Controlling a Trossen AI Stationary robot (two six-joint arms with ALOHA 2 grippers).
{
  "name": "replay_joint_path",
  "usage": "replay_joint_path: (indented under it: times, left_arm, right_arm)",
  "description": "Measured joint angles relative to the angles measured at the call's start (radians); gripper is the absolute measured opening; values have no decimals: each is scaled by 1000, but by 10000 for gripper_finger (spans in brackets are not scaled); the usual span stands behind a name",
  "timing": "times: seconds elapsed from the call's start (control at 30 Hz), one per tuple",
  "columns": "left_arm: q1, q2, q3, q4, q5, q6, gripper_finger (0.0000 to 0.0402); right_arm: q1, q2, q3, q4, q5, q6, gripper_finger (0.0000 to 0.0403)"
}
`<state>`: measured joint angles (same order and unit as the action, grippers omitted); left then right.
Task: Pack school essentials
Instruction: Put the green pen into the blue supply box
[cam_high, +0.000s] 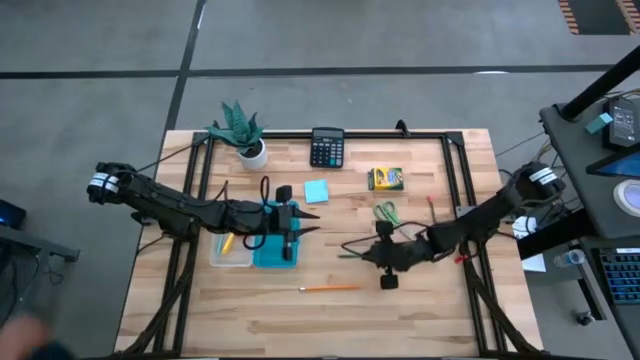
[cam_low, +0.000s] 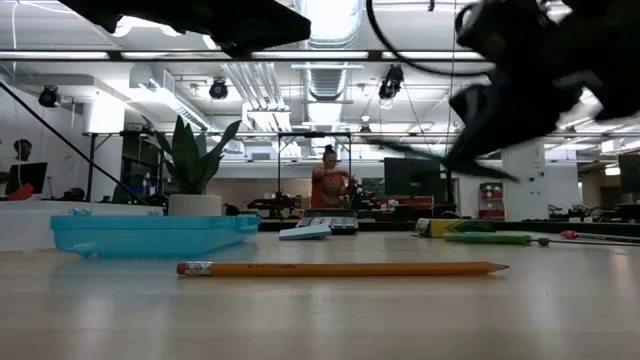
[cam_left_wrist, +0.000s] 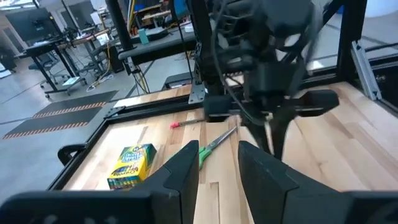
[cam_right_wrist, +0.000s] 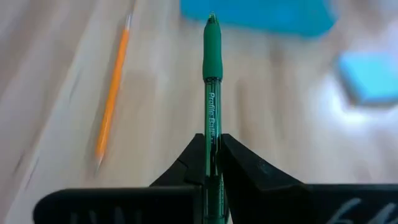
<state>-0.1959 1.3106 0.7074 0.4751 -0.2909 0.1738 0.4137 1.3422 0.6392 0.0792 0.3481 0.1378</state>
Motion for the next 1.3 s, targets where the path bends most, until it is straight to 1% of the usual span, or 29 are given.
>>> replay_joint_path:
  times: [0.1, 0.23, 0.3, 0.37, 0.43, 0.5, 0.6, 0.8, 1.0, 1.17, 1.3]
  left_arm:
    - [0, 0, 0, 22, 3, 5, 96]
    - [0, 0, 0, 69, 4, 19, 96]
    - [0, 0, 0, 98, 7, 17, 96]
    - [0, 0, 0, 126, 21, 15, 96]
    - [0, 6, 0, 144, 32, 15, 96]
    - [0, 18, 0, 178, 36, 15, 96]
    - [0, 58, 0, 252, 38, 15, 96]
    - [0, 165, -1, 452, 86, 12, 96]
    - [0, 245, -1, 607, 122, -13, 96]
    - [5, 309, -1, 773, 126, -38, 96]
    - [7, 342, 0, 817, 126, -39, 96]
  right_arm:
    - [-35, -49, -25, 159, 2, -127, 22]
    - [-82, -77, -98, 542, -55, -279, 22]
    - [-105, -71, -133, 719, -70, -315, 22]
    - [-129, -57, -157, 858, -70, -323, 22]
    - [-147, -37, -165, 950, -69, -329, 22]
    - [-160, -11, -164, 1011, -93, -333, 22]
    - [-171, 29, -145, 1062, -138, -335, 22]
    - [-189, 75, -101, 1070, -138, -334, 22]
    - [-192, 81, -95, 1071, -139, -332, 22]
    - [-192, 80, -95, 1074, -139, -332, 22]
    - [-192, 80, -95, 1082, -139, -332, 22]
